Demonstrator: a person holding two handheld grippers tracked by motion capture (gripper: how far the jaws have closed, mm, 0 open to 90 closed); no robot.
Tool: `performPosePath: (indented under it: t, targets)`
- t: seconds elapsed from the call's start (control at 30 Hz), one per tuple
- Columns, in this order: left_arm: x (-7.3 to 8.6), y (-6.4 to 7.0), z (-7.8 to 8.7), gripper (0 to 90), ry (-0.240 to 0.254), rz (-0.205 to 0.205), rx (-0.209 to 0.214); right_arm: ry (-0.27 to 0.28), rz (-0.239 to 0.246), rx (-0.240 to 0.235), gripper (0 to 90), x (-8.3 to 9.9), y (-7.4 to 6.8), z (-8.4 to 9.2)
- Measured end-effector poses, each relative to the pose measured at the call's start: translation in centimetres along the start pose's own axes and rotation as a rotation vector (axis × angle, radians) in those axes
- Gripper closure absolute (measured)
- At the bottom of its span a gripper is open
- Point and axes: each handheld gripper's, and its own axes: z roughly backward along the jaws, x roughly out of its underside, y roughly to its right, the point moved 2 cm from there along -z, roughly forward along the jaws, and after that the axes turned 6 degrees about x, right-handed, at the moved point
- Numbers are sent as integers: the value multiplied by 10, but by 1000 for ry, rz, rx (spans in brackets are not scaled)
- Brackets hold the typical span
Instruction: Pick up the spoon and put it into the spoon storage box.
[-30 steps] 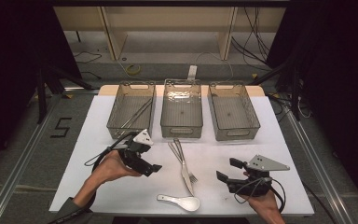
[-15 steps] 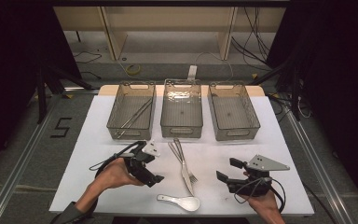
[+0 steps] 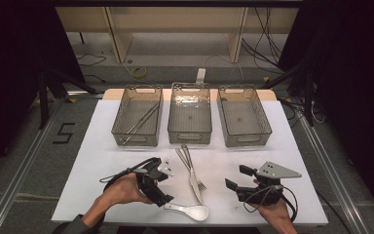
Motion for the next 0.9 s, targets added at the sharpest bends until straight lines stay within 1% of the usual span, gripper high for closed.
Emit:
performPosePath:
  t: [0.03,0.07,0.13,0.23,0.33,0.43,0.5,0.53,0.63,0.67,0.77,0.83,0.87,0.9]
  targets:
    - [-1,4,-3,159,-10,-12,9,0,0,0,275,0,0,0]
    - [-1,4,-3,160,-10,-12,9,0,-1,0,275,0,0,0]
    - [-2,8,-6,162,-21,-32,18,2,-2,1,275,0,1,1]
    - [-3,15,-12,166,-33,-49,34,1,-6,3,275,0,1,1]
    - [-4,24,-20,173,-58,-85,44,2,-4,1,275,0,0,1]
    - [-5,26,-23,187,-58,-94,47,2,-2,0,275,0,0,1]
    - [-5,28,-24,192,-64,-110,42,2,-4,-1,275,0,0,1]
    - [-5,28,-25,219,-66,-114,43,1,-2,0,275,0,0,1]
    - [-4,28,-29,252,-77,-123,50,0,-5,0,276,0,1,1]
    - [-3,28,-29,264,-101,-144,52,0,-4,0,276,0,1,0]
    - [-4,30,-32,308,-99,-157,57,-1,-1,-1,275,0,0,0]
    - [-4,32,-33,332,-103,-177,54,-3,-1,0,275,0,0,0]
    - [-5,34,-34,347,-109,-195,61,-3,-1,-1,275,0,0,0]
    - [-5,34,-34,360,-109,-195,61,-3,-2,-1,276,0,0,0]
